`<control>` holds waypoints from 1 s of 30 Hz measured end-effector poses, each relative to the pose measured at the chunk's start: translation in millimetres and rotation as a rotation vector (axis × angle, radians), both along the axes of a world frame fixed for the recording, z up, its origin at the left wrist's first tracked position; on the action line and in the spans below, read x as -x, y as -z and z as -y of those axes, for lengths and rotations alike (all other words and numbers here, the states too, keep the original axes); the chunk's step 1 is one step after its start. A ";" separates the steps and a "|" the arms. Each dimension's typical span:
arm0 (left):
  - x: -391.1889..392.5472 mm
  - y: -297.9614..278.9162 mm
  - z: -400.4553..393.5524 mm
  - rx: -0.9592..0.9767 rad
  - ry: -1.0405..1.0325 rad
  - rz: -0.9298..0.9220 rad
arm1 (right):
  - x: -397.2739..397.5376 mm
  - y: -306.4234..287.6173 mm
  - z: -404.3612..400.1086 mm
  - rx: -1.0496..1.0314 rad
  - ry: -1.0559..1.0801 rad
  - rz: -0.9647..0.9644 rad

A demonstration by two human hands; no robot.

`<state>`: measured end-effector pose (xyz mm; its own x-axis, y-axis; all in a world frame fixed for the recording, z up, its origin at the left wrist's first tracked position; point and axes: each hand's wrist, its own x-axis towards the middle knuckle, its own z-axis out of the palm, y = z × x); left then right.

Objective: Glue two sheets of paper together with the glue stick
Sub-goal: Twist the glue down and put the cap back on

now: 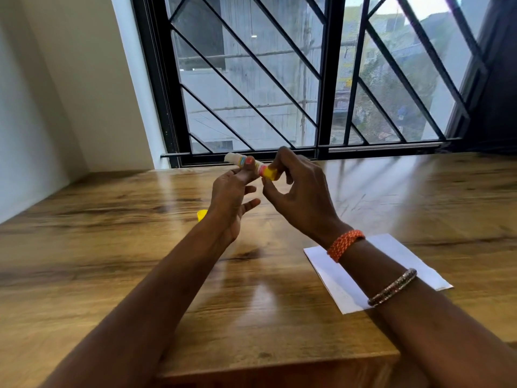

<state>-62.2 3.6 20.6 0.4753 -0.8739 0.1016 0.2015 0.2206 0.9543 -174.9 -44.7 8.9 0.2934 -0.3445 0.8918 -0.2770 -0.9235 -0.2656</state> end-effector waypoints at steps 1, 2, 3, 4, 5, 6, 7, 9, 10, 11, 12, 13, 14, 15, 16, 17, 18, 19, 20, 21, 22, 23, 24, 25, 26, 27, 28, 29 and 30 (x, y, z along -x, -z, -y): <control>0.5 0.5 0.6 0.008 0.020 -0.010 | 0.6 -0.2 -0.4 -0.029 -0.016 0.011; 1.0 0.5 0.7 0.025 0.040 -0.028 | 0.7 -0.6 -1.8 -0.088 -0.050 0.034; 1.2 0.3 0.5 0.048 0.055 -0.050 | 0.0 -1.3 -3.3 -0.174 -0.094 0.074; 1.3 -0.5 0.1 0.072 0.070 -0.071 | -0.7 -2.3 -4.8 -0.271 -0.141 0.128; 0.9 -1.9 -0.6 0.092 0.086 -0.090 | -1.3 -3.3 -6.0 -0.364 -0.185 0.188; 0.1 -3.4 -1.3 0.106 0.103 -0.108 | -1.8 -4.4 -7.6 -0.439 -0.222 0.237; -0.9 -4.7 -1.9 0.112 0.114 -0.123 | -2.4 -4.9 -8.6 -0.492 -0.248 0.269; -2.4 -6.0 -3.1 0.111 0.088 -0.125 | -3.7 -4.9 -10.5 -0.546 -0.278 0.283; -3.1 -6.0 -3.0 0.105 0.053 -0.110 | -4.2 -5.1 -11.7 -0.546 -0.274 0.277; -3.3 -5.7 -3.1 0.097 0.014 -0.087 | -4.7 -4.9 -12.5 -0.512 -0.252 0.261; -2.4 -5.5 -3.3 0.088 -0.018 -0.066 | -4.5 -4.6 -13.5 -0.430 -0.210 0.231; -0.9 -5.5 -3.7 0.081 -0.045 -0.050 | -3.9 -4.4 -13.7 -0.298 -0.147 0.183; 1.0 -5.6 -3.7 0.077 -0.067 -0.039 | -2.7 -4.0 -12.8 -0.131 -0.069 0.117; 2.5 -5.4 -3.1 0.073 -0.086 -0.028 | -0.7 -3.8 -10.0 0.052 0.018 0.038; 3.3 -5.4 -2.5 0.069 -0.102 -0.026 | 1.5 -3.8 -7.0 0.220 0.106 -0.043; 3.7 -5.7 -2.4 0.062 -0.111 -0.028 | 3.4 -3.5 -4.2 0.356 0.189 -0.115; 3.7 -6.1 -2.5 0.051 -0.113 -0.035 | 4.9 -2.8 -2.1 0.448 0.250 -0.172; 2.4 -6.1 -2.4 0.041 -0.109 -0.042 | 5.6 -2.3 -1.2 0.492 0.279 -0.203; 0.3 -5.5 -2.2 0.033 -0.100 -0.051 | 5.5 -1.6 -1.4 0.491 0.282 -0.206; -2.0 -5.1 -2.2 0.025 -0.088 -0.062 | 4.7 -0.1 -1.5 0.440 0.262 -0.194; -3.8 -4.4 -2.7 0.019 -0.078 -0.073 | 3.7 1.1 -3.2 0.337 0.219 -0.167; -5.0 -3.5 -3.3 0.011 -0.071 -0.085 | 2.0 2.4 -5.0 0.182 0.156 -0.119; -5.5 -2.9 -3.9 0.006 -0.064 -0.099 | 0.4 2.6 -7.4 -0.003 0.082 -0.059; -5.3 -2.7 -3.9 0.001 -0.057 -0.112 | -0.9 1.5 -9.7 -0.198 -0.002 0.012; -4.9 -2.3 -3.7 -0.003 -0.053 -0.125 | -2.1 0.4 -11.9 -0.391 -0.095 0.080; -4.7 -1.2 -2.9 0.000 -0.056 -0.137 | -2.8 -0.9 -14.2 -0.551 -0.180 0.134; -4.3 -0.1 -2.1 0.007 -0.062 -0.145 | -2.7 -1.8 -15.5 -0.654 -0.236 0.171; -4.3 0.9 -1.7 0.016 -0.066 -0.145 | -3.1 -1.6 -15.9 -0.704 -0.263 0.187; -4.5 1.9 -1.2 0.027 -0.065 -0.134 | -3.7 -1.1 -16.1 -0.714 -0.271 0.192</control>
<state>-57.7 4.8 18.7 0.5418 -0.8386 0.0564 0.3114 0.2626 0.9133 -171.1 -28.6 10.0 0.3124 -0.7916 0.5252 0.0446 -0.5400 -0.8405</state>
